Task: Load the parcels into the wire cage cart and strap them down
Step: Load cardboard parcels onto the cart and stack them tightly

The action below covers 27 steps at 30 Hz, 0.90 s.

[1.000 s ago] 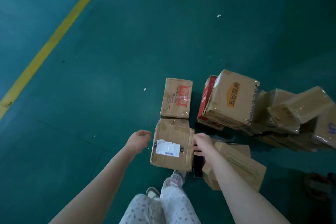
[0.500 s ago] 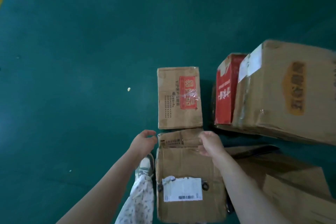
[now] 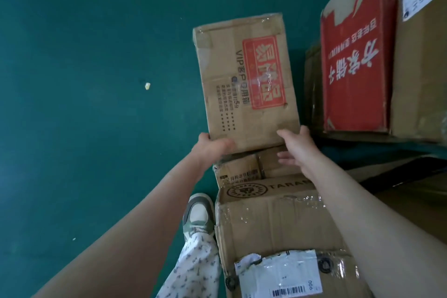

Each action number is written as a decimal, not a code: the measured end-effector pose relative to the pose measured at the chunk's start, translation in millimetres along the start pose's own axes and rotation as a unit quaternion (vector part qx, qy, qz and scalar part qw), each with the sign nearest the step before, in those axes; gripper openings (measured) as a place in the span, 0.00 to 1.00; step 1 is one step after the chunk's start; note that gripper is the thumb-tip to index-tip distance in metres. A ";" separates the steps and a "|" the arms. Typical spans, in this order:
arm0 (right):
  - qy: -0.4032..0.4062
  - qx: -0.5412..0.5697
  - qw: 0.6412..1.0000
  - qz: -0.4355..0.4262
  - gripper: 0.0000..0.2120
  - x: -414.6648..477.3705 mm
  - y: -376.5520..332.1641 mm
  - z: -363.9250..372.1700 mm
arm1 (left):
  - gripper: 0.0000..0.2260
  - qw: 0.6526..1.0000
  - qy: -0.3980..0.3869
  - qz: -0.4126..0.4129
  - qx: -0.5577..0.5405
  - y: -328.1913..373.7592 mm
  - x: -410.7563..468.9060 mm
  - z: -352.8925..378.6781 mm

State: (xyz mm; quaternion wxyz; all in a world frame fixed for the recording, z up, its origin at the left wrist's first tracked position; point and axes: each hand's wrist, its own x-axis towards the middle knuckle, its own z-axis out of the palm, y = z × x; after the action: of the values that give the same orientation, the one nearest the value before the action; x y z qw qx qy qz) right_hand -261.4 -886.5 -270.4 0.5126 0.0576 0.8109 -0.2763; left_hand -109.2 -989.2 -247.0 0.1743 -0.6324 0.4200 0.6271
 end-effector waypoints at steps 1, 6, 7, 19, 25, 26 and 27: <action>-0.004 0.030 0.999 -0.009 0.20 -2.2 -2.6 3.9 | 0.26 1.000 0.014 0.009 -0.011 2.5 0.9 -0.8; -0.009 0.118 0.991 -0.061 0.12 -26.1 -43.6 6.5 | 0.21 0.989 0.090 0.072 -0.096 24.9 -13.0 -20.4; -0.010 0.118 0.991 -0.067 0.12 -32.7 -56.6 4.4 | 0.20 0.985 0.101 0.084 -0.110 33.3 -19.2 -26.0; 0.029 0.075 0.983 -0.163 0.23 -188.0 -165.7 -52.1 | 0.18 0.973 0.090 0.178 -0.112 120.0 -198.3 -75.4; 0.061 0.119 0.977 -0.169 0.25 -297.3 -192.3 -92.5 | 0.23 0.966 0.076 0.222 -0.110 153.9 -330.6 -95.3; 0.070 0.119 0.976 -0.169 0.25 -311.5 -194.1 -98.5 | 0.24 0.965 0.075 0.228 -0.105 157.9 -349.6 -95.7; 0.082 0.118 0.974 -0.175 0.25 -326.6 -196.6 -105.7 | 0.23 0.964 0.073 0.235 -0.098 162.2 -367.3 -95.6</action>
State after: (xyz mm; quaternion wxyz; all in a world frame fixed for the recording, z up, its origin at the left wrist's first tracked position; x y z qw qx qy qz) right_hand -267.1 -936.2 122.0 0.3779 -0.0032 0.8093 -0.4497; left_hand -117.8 -1041.0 162.4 -0.0722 -0.5738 0.5046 0.6410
